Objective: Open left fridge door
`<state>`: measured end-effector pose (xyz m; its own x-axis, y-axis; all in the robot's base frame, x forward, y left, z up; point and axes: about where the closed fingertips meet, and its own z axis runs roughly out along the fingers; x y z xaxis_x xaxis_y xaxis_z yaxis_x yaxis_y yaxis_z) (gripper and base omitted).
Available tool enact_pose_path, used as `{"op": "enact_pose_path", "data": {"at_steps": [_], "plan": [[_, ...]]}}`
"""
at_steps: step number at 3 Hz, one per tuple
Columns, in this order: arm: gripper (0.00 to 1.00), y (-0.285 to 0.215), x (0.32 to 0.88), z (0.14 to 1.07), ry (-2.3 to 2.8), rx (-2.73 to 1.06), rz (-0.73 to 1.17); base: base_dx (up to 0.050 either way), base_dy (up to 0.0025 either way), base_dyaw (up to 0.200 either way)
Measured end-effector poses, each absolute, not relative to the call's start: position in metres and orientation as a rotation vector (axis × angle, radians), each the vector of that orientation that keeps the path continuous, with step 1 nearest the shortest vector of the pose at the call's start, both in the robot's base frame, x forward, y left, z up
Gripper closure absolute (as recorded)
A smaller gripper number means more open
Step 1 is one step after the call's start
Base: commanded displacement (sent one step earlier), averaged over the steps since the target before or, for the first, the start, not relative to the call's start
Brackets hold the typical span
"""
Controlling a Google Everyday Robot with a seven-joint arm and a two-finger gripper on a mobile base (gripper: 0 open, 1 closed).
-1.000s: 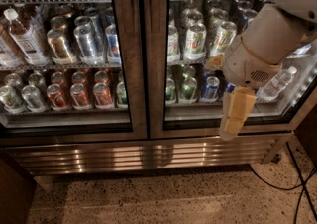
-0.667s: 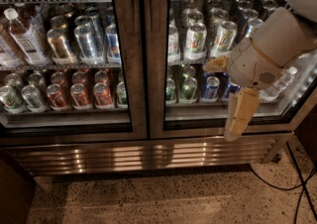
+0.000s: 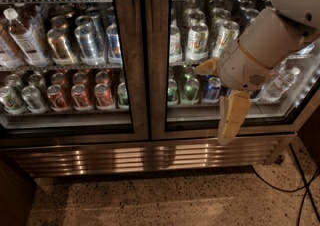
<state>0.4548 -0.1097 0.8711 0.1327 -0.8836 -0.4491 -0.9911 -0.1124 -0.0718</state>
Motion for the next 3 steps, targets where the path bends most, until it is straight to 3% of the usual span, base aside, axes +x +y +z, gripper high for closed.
{"op": "enact_pose_path", "data": {"at_steps": [2,3], "plan": [[0.00,-0.046,0.433,0.862,1.709,-2.293,0.344,0.000,0.00000,0.000],[0.00,-0.046,0.433,0.862,1.709,-2.293,0.344,0.000,0.00000,0.000]]}}
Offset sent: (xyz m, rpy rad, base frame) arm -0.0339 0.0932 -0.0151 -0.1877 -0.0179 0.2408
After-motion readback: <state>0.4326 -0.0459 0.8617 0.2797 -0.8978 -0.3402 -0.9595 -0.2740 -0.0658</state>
